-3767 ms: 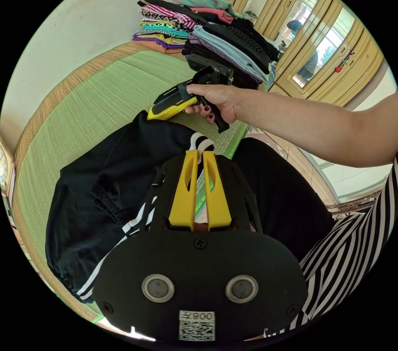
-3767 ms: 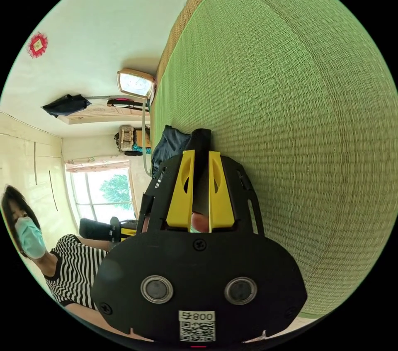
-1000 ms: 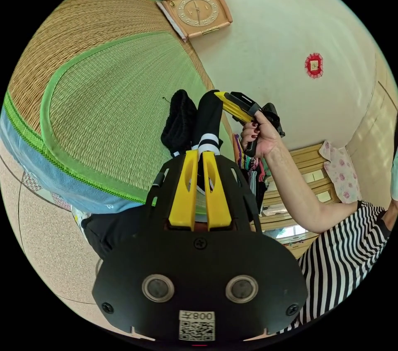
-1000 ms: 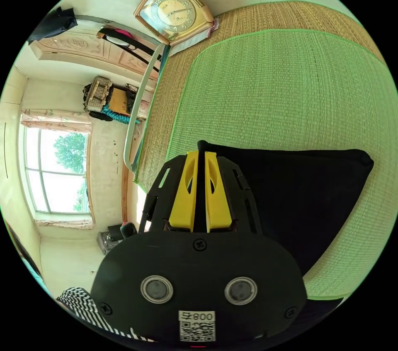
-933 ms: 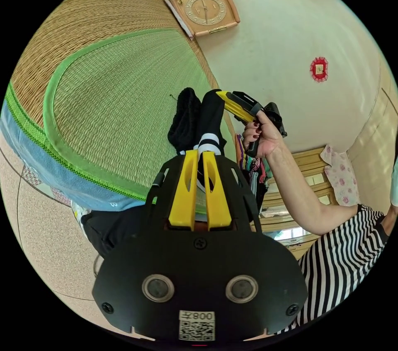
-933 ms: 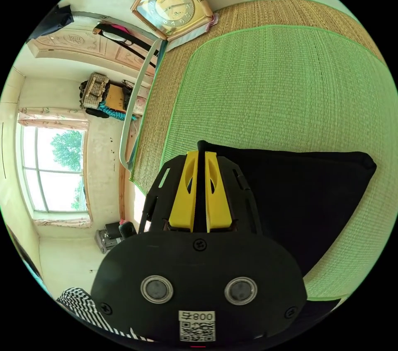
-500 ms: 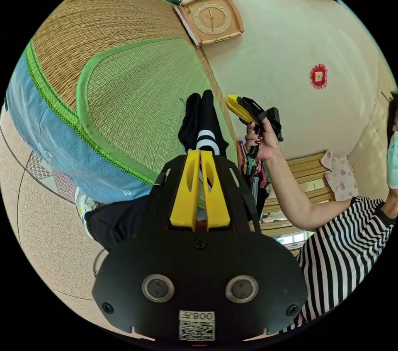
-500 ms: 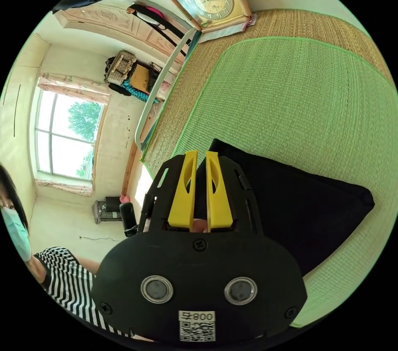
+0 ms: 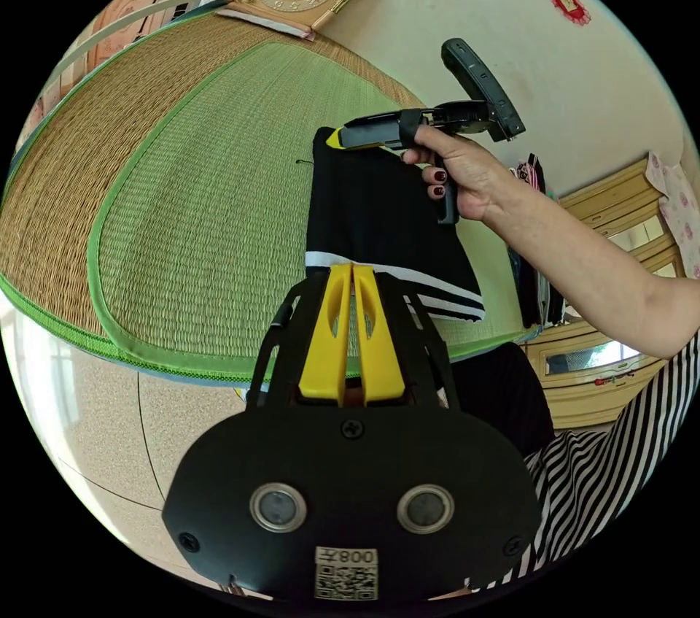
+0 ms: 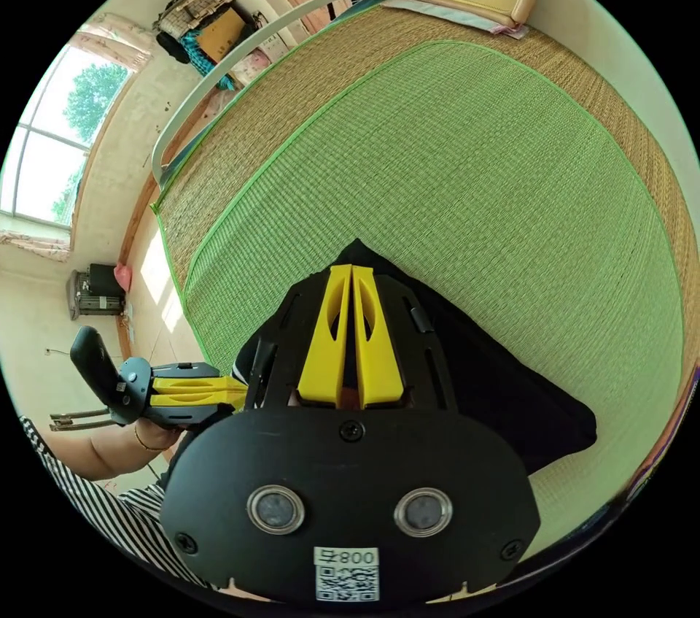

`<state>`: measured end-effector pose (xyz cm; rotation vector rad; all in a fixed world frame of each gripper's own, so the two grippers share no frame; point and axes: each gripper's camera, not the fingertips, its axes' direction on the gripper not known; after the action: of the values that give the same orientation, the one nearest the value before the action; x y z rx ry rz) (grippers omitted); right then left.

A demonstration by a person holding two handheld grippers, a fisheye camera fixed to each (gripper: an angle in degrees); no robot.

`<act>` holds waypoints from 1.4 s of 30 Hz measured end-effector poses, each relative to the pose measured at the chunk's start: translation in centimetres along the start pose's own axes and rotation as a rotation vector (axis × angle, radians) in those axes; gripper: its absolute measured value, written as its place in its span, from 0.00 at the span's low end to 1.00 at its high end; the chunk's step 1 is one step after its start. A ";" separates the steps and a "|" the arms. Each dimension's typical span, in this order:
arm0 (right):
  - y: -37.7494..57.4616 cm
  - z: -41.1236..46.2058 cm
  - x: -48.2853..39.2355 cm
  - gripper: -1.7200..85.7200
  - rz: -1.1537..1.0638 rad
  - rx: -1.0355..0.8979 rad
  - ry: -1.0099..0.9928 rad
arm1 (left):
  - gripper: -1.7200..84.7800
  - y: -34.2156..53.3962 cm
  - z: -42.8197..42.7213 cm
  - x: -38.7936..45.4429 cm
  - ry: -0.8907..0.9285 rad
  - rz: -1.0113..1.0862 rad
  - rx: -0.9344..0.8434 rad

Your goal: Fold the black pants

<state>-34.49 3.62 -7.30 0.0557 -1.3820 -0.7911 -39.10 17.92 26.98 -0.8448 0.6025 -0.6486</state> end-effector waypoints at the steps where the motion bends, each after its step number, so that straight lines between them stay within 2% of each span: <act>1: 0.0 0.1 0.2 0.02 -0.004 0.006 -0.009 | 0.02 -0.1 0.1 0.0 0.012 -0.003 -0.007; 5: 0.0 -0.2 1.4 0.02 0.004 -0.011 -0.100 | 0.02 -0.5 -0.1 0.9 -0.004 0.017 -0.015; 10: 0.2 -1.7 2.3 0.02 0.015 0.055 -0.070 | 0.02 -0.5 -1.7 3.1 -0.007 0.061 0.058; 13: 0.2 -1.4 4.2 0.02 0.062 0.016 -0.157 | 0.02 -1.0 -0.1 3.8 -0.093 0.076 -0.046; 16: 2.3 -5.3 6.5 0.02 0.099 0.155 -0.234 | 0.02 -1.0 -0.6 4.6 -0.077 0.065 -0.020; 20: 9.2 -9.7 11.6 0.02 0.199 0.264 -0.177 | 0.02 -1.3 -1.3 6.8 -0.065 0.107 0.031; 26: 15.7 -6.6 18.2 0.02 0.410 0.127 -0.033 | 0.02 -1.9 0.8 8.7 -0.178 0.151 -0.047; 32: 17.1 -6.9 21.9 0.02 0.449 0.145 -0.114 | 0.02 -2.0 0.8 10.2 -0.184 0.150 -0.069; 36: 18.9 -8.6 21.5 0.02 0.408 0.187 -0.127 | 0.02 -2.2 0.4 11.4 -0.178 0.115 -0.056; 39: 21.5 -10.1 18.3 0.02 0.279 0.228 -0.229 | 0.02 -2.0 -0.5 13.0 -0.173 0.143 -0.003; 42: 24.1 -8.3 13.9 0.02 0.127 0.115 -0.263 | 0.02 -2.0 -0.1 13.7 -0.205 0.137 -0.029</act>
<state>-16.23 10.88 14.07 -0.0483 -1.6628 -0.6277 -30.81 6.95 25.56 -0.8764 0.4804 -0.4233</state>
